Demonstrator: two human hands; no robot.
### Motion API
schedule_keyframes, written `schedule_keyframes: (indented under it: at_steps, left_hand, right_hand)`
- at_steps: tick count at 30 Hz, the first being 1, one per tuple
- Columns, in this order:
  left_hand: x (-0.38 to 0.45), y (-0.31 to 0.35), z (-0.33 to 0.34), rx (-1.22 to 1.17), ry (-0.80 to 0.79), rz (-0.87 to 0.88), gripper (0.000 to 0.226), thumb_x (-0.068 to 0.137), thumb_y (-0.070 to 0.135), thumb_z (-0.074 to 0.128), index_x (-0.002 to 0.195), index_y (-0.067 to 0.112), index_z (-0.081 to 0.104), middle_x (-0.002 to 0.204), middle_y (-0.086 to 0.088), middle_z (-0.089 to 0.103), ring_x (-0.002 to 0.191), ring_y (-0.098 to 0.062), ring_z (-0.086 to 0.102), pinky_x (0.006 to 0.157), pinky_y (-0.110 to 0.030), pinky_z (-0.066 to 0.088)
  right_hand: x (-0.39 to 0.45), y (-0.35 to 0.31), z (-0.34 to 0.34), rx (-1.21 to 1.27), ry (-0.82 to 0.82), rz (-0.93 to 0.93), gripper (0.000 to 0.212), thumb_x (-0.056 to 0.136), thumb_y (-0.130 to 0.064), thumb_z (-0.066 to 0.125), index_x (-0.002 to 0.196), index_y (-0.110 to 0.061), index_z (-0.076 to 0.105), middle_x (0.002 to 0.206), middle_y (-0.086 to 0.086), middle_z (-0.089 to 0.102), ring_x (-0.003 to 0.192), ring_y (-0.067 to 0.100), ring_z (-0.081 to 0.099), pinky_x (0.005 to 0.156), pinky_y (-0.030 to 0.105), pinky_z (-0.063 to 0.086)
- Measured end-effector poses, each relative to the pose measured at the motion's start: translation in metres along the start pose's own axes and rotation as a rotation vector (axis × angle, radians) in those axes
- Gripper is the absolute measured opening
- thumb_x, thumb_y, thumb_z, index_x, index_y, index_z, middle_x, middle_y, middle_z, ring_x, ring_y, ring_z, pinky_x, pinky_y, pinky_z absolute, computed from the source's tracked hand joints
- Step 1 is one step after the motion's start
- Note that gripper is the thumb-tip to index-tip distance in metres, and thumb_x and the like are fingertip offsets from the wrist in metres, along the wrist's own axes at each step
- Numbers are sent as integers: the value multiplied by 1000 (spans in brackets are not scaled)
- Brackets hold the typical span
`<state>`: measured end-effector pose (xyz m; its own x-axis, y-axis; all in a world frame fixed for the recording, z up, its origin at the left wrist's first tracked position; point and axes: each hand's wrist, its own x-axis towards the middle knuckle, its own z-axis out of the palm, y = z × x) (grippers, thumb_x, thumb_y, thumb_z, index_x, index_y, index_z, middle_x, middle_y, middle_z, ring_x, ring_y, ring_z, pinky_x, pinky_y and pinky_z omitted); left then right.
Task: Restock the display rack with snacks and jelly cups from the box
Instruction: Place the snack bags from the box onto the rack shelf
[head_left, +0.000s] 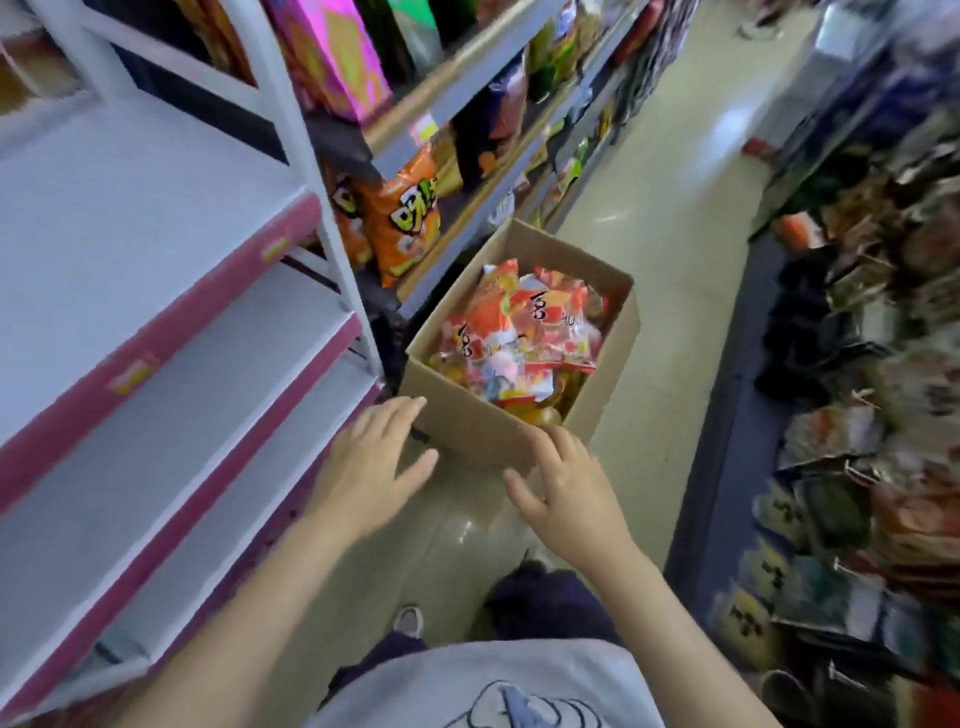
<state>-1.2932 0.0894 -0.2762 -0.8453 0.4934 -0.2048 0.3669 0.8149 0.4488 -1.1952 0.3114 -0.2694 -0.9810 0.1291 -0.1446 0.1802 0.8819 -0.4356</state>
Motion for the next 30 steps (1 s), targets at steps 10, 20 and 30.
schedule_keyframes:
  at_steps: [10,20,30]
  left_hand:
    - [231,46,53,-149,-90,-242,64,97,56,46,153,26,32,156,3,34,142,-17,33,111,-37,33]
    - [341,36,153,-546,-104,-817,42,87,41,71,119,22,52,118,0,60,106,-26,60,91,-44,51]
    - [361,41,173,-387,59,-857,21,88,33,72,80,16,62,84,2,67,82,-24,61,71,-38,51]
  right_hand:
    - [242,155,-16,172,-238,6,55,94,-42,57,140,-13,48,130,7,53,118,26,51,94,37,44]
    - [367,231,44,387,-260,514,75,85,-29,77,142,-6,35,136,17,43,123,32,48,103,39,40]
    - [381,257,65,760,-264,884,47,72,-44,85,85,-2,67,76,6,67,69,21,64,66,34,54]
